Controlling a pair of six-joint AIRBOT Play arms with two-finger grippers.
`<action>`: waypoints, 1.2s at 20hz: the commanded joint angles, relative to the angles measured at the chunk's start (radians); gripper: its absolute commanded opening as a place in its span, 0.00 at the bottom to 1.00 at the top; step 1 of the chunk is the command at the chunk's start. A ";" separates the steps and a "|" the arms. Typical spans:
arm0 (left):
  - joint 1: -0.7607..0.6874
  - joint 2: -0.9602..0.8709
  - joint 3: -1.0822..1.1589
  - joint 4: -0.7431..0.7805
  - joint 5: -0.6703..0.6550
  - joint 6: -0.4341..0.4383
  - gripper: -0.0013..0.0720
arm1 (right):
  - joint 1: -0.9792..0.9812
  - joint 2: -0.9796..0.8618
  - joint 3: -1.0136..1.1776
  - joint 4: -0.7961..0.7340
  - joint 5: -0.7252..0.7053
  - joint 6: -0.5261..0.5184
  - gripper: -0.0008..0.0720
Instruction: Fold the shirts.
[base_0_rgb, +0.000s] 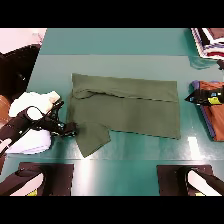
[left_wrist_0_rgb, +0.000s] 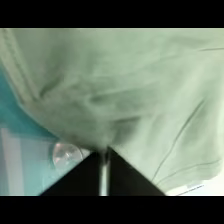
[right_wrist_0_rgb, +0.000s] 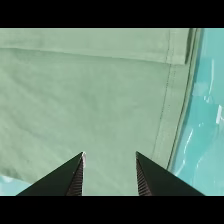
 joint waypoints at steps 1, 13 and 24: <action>0.001 0.005 0.006 -0.045 0.003 0.026 0.06 | -0.031 -0.002 -0.002 -0.023 0.060 0.000 0.53; 0.001 0.117 0.063 -0.002 -0.037 0.025 0.06 | -0.216 -0.157 -0.428 0.003 0.043 -0.001 0.70; 0.001 0.314 0.063 0.190 -0.314 -0.109 0.05 | -0.063 0.059 -0.430 -0.206 0.150 0.002 0.03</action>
